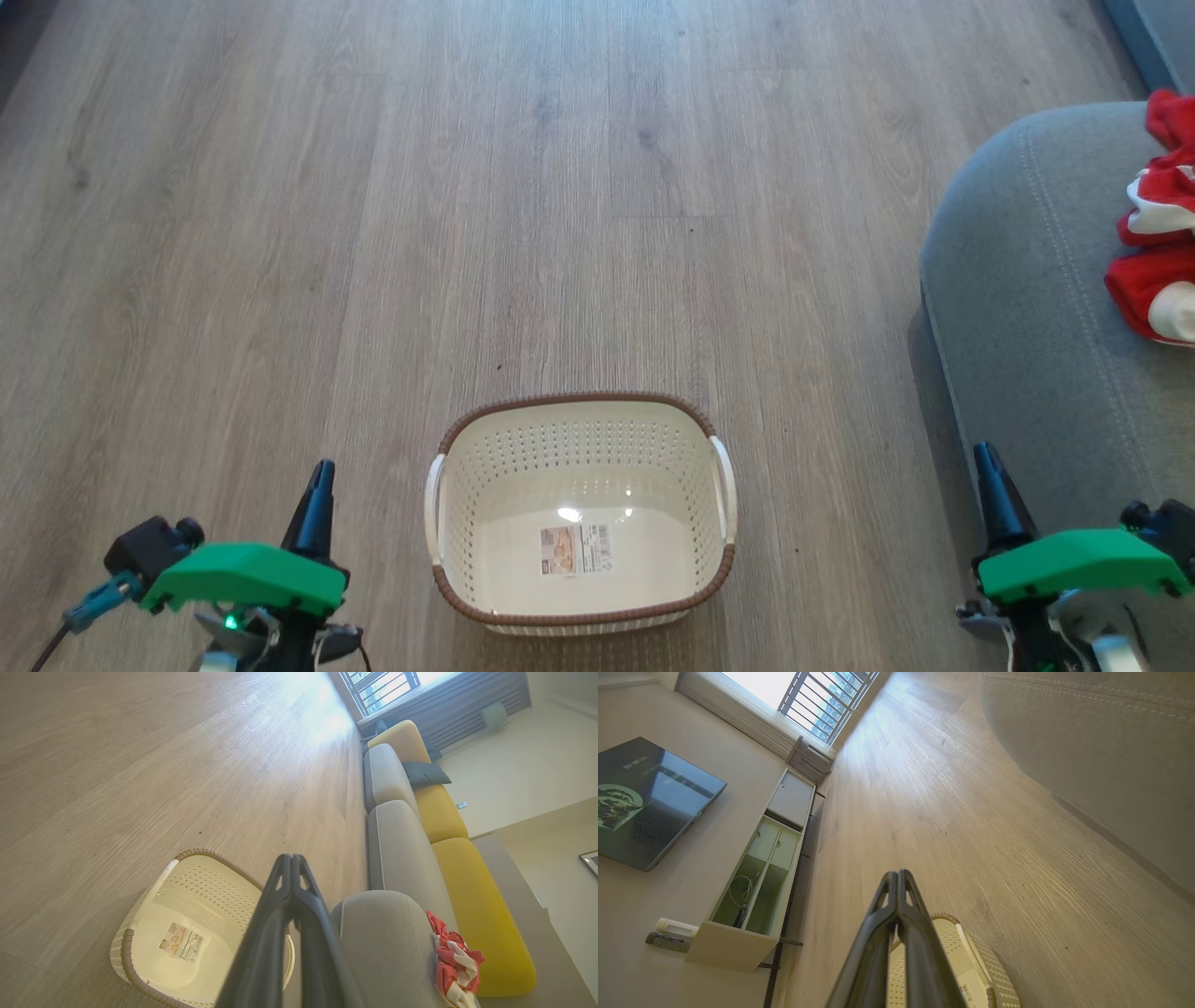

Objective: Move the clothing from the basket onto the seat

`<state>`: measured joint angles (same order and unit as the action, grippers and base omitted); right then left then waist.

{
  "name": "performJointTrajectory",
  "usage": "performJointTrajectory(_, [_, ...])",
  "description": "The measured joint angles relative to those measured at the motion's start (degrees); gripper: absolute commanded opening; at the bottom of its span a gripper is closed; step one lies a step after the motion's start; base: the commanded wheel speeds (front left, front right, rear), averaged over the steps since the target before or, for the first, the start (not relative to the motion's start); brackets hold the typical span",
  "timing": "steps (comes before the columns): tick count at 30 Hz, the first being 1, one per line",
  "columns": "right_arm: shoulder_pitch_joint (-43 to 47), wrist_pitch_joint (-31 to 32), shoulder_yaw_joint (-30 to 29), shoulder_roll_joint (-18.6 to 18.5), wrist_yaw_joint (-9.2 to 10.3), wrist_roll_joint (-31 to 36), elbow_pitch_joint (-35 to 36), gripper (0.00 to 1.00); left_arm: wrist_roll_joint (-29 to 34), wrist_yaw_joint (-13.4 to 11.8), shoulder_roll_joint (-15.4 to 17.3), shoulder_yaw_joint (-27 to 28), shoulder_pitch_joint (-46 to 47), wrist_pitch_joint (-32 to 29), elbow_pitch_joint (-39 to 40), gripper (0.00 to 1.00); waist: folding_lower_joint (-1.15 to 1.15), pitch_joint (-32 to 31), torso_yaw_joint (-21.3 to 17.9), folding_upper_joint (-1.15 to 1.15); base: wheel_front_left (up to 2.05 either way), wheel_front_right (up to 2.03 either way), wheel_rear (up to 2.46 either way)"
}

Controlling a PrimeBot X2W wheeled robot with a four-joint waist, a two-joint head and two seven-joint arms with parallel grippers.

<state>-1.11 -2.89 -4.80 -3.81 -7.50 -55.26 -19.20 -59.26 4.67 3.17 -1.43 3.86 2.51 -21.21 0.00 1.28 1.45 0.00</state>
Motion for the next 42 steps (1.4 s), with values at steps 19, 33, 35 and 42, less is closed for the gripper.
performJointTrajectory(19, [-0.7, 3.2, -0.8, 0.2, 0.00, -12.0, 0.9, 0.00, -10.6, 0.8, -0.3, 1.9, 0.0, -3.0, 1.7, 0.00, 0.00, -0.4, -0.5, 0.00, 0.00, 0.00, 0.00])
performJointTrajectory(33, [-0.9, 5.6, -1.6, 0.6, 0.00, -21.3, 1.7, 0.00, -19.0, 1.3, -0.4, 3.4, 0.0, -5.0, 2.9, 0.00, 0.00, -0.7, -0.9, 0.00, 0.00, 0.00, 0.00])
performJointTrajectory(35, [-1.0, 5.7, -1.7, 0.7, 0.00, -22.7, 1.7, 0.00, -20.1, 1.5, -0.4, 3.6, 0.0, -5.5, 3.2, 0.00, 0.00, -0.7, -0.9, 0.00, 0.00, 0.00, 0.00])
performJointTrajectory(42, [-1.6, 6.9, -2.1, 0.7, 0.01, -27.4, 2.1, 0.00, -24.3, 1.8, -0.5, 4.4, 0.0, -6.6, 3.8, 0.00, 0.00, -0.8, -1.1, 0.00, 0.00, 0.00, 0.00])
